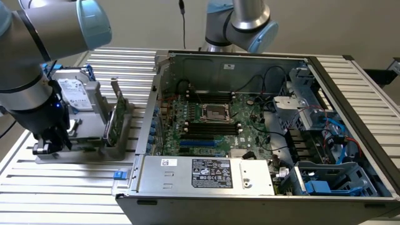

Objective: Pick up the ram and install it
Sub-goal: 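Pick up the ram and move it above insertion slot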

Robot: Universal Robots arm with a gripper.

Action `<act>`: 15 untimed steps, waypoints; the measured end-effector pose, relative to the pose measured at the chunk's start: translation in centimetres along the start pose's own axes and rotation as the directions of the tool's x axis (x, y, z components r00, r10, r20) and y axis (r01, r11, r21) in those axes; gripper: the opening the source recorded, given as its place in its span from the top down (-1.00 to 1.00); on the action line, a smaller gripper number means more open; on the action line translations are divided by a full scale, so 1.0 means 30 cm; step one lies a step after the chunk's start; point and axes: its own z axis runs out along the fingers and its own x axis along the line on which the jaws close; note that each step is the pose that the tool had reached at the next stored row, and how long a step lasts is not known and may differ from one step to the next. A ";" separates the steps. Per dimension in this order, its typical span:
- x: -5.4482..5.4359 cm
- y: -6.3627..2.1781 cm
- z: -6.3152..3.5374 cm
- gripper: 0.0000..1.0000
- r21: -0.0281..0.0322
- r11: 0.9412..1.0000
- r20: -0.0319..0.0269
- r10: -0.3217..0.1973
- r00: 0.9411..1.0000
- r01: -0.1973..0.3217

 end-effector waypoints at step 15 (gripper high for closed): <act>-0.014 0.014 -0.173 0.73 -0.018 1.000 0.001 0.002 1.000 -0.002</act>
